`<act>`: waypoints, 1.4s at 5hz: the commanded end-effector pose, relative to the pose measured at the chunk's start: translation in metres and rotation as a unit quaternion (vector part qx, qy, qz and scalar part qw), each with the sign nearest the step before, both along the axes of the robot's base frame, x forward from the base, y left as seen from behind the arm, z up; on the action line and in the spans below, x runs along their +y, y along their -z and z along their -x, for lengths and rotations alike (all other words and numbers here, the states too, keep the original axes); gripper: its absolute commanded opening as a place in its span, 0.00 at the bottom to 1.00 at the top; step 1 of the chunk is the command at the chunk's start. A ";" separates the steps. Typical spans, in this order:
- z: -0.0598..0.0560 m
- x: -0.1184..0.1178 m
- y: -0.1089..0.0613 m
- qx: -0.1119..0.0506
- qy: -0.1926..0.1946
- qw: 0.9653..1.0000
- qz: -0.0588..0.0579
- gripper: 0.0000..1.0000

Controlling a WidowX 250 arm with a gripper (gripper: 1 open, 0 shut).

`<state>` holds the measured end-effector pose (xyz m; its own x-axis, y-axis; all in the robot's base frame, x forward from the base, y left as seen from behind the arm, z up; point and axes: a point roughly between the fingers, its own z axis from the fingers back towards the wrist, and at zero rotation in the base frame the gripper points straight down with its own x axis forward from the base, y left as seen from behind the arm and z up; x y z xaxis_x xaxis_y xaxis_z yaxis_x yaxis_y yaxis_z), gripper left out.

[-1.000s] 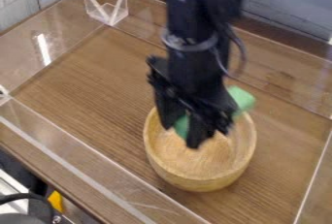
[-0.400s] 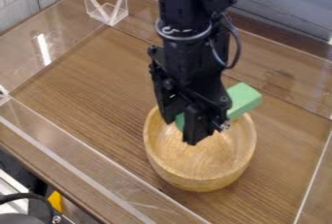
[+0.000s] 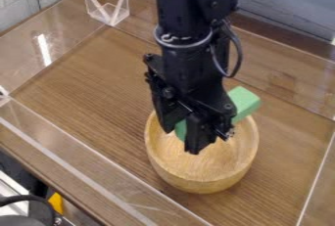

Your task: Put the green block in the brown bowl

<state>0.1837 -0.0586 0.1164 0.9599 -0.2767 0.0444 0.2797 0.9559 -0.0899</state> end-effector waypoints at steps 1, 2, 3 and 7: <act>-0.005 0.002 0.003 -0.012 -0.039 0.999 0.001 0.00; -0.008 0.005 0.013 -0.009 -0.079 0.997 0.000 0.00; -0.007 0.000 0.023 -0.005 -0.097 0.995 -0.003 0.00; -0.025 -0.004 0.034 0.006 -0.207 0.978 -0.007 0.00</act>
<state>0.1999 -0.0615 0.0738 0.9904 0.1383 -0.0035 -0.1382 0.9884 -0.0636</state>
